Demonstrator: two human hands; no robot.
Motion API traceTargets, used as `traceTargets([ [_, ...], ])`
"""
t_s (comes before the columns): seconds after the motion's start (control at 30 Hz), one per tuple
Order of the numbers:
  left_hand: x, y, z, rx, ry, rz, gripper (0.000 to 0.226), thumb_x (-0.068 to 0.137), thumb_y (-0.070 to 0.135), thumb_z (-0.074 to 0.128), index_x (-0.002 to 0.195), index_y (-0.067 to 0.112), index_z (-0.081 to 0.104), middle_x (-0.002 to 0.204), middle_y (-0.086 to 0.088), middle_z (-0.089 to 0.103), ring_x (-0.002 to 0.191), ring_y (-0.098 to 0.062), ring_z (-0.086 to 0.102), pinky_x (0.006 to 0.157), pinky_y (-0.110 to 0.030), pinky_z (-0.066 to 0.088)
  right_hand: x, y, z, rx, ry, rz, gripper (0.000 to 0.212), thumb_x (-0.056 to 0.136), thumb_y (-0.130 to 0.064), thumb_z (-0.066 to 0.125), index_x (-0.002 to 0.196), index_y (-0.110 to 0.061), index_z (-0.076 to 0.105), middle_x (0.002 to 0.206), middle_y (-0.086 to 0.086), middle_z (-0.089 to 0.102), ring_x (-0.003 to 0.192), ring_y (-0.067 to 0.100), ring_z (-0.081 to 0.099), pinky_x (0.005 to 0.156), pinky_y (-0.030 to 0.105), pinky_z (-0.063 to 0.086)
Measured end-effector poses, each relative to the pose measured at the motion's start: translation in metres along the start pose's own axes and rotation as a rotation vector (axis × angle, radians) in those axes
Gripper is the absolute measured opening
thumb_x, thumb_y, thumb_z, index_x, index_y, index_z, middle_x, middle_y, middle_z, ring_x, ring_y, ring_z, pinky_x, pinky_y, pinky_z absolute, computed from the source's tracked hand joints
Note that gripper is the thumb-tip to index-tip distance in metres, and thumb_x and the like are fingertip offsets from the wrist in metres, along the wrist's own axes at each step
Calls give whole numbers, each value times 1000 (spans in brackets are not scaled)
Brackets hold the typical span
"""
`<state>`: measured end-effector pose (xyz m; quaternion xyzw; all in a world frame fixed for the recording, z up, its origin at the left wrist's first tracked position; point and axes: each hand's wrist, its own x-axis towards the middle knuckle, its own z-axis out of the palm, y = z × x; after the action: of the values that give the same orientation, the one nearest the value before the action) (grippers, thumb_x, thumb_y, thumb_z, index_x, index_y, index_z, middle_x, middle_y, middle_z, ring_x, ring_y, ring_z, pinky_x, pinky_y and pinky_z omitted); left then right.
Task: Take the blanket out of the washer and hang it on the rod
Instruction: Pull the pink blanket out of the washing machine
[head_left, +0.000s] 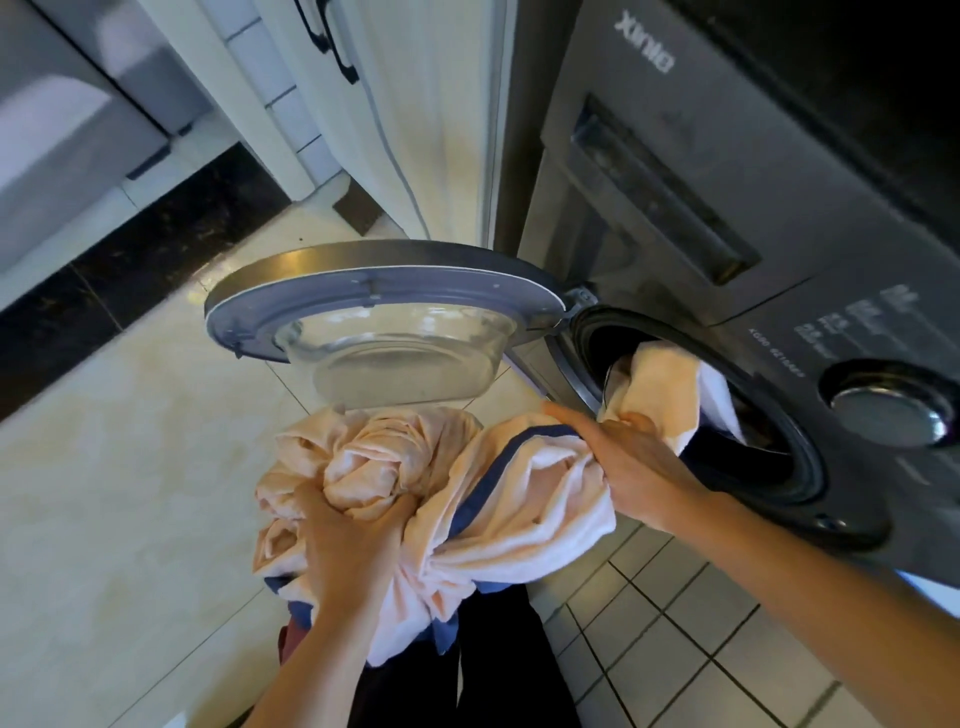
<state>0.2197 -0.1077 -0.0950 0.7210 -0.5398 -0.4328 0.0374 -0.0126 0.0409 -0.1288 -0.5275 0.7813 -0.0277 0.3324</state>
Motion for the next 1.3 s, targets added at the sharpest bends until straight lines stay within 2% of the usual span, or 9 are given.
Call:
traceTargets([
  [0.17, -17, 15, -28, -45, -23, 19, 81, 46, 55, 74, 110, 34, 30, 108, -5, 57, 92, -31, 60, 81, -53, 53, -17, -17, -18, -61, 115, -83, 87, 87, -27, 56, 141, -55, -7, 95, -9, 63, 94, 13, 59, 98, 37, 34],
  [0.27, -26, 27, -42, -89, -65, 14, 79, 40, 54, 72, 106, 38, 31, 104, 0, 57, 91, -28, 60, 80, -53, 53, -22, -32, -29, -144, 139, -138, 98, 88, -20, 55, 139, -57, -20, 90, -11, 58, 91, 15, 57, 97, 35, 30],
  [0.43, -35, 44, -58, -122, -139, 98, 79, 41, 49, 77, 107, 40, 33, 107, 6, 58, 96, -21, 61, 83, -52, 53, -27, -64, -65, -150, 75, -202, 92, 91, -19, 47, 136, -59, -23, 98, -8, 55, 101, 17, 52, 103, 38, 27],
  [0.6, -33, 64, -70, -128, -182, 149, 77, 48, 42, 82, 110, 41, 35, 109, 7, 58, 99, -20, 61, 85, -52, 53, -23, -88, -93, -162, -7, -182, 61, 94, -38, 47, 132, -49, 1, 122, 0, 53, 117, 24, 47, 106, 44, 23],
  [0.73, -33, 83, -76, -116, -178, 175, 82, 50, 46, 84, 113, 41, 33, 112, 0, 53, 100, -27, 59, 87, -52, 52, -22, -109, -112, -134, 35, -223, 40, 93, -36, 46, 121, -43, 18, 120, 5, 55, 115, 29, 50, 105, 49, 26],
  [0.87, -23, 108, -90, -104, -244, 210, 90, 52, 52, 86, 119, 41, 27, 118, 8, 42, 107, -20, 50, 85, -37, 42, -22, -127, -128, -98, 30, -172, 41, 94, -44, 38, 125, -47, 11, 125, 2, 50, 122, 25, 44, 111, 47, 21],
  [0.97, -7, 123, -106, -91, -335, 253, 100, 41, 64, 85, 122, 38, 33, 125, 6, 49, 112, -20, 53, 95, -42, 47, -20, -146, -136, -98, 23, -132, 51, 94, -48, 33, 136, -51, 4, 126, 0, 49, 124, 23, 41, 110, 45, 20],
  [1.2, 39, 143, -145, -18, -303, 304, 70, 55, 58, 69, 112, 40, 32, 108, 3, 55, 98, -25, 58, 88, -52, 51, -13, -199, -142, -133, 155, -59, 60, 87, -51, 16, 146, -46, 7, 117, 0, 54, 113, 24, 49, 100, 43, 30],
  [1.3, 56, 152, -165, -22, -317, 328, 65, 60, 54, 70, 111, 41, 33, 108, 4, 57, 97, -25, 60, 87, -51, 52, -11, -214, -143, -206, 240, -52, 54, 93, -43, 29, 146, -43, 17, 110, 1, 59, 102, 25, 55, 92, 41, 39],
])
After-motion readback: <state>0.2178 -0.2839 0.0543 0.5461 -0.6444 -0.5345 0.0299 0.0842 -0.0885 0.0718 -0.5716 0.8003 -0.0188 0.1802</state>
